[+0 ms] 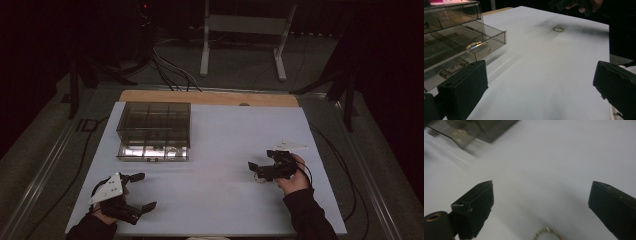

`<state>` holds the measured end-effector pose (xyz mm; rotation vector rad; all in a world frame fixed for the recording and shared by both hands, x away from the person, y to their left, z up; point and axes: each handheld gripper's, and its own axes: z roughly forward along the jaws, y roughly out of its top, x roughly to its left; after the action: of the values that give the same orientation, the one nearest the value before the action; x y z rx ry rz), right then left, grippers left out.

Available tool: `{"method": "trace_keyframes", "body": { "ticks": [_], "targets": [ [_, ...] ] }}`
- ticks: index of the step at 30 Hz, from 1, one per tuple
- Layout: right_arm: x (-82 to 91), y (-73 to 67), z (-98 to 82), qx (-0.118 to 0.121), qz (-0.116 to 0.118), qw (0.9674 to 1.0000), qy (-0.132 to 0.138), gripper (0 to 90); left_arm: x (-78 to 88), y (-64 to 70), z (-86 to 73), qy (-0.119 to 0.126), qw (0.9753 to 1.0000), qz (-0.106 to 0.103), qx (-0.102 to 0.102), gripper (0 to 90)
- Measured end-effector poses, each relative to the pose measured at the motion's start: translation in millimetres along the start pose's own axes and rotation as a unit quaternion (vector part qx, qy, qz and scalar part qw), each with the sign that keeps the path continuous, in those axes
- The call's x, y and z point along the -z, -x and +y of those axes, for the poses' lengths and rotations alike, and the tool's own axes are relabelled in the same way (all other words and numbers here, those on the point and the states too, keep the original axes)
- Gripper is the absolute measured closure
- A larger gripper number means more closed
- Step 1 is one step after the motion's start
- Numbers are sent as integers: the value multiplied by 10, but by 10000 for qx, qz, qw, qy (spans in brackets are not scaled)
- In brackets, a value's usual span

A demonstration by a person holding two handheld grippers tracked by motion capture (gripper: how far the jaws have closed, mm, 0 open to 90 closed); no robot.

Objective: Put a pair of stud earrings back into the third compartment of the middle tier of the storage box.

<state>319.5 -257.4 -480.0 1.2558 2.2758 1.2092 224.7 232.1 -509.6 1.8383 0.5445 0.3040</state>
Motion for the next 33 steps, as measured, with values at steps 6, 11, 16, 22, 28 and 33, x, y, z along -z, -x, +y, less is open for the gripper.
{"method": "trace_keyframes", "body": {
  "ticks": [6, 11, 16, 22, 28, 33],
  "targets": [
    [27, 58, -206, -69, -399, 9989, -249, 130, -2, -1, 0, 2, 10000, -6, 10, 6],
    [31, 69, -353, -184, -613, 9969, -462, 201, 0, -1, 1, 14, 10000, -5, 6, 6],
    [59, 47, -447, -200, -881, 9940, -612, 401, 2, -1, 0, 10, 10000, -3, 3, 6],
    [39, 41, -492, -360, -1024, 9919, -655, 586, -1, -2, -3, -9, 10000, -6, 3, 6],
    [-19, -29, -497, -263, -1265, 9879, -855, 732, 0, -2, -2, 6, 10000, -12, 8, 6],
    [-61, -104, -477, -82, -1430, 9853, -928, 860, 3, 1, 0, -5, 10000, -8, -5, 6]
  ]
}}
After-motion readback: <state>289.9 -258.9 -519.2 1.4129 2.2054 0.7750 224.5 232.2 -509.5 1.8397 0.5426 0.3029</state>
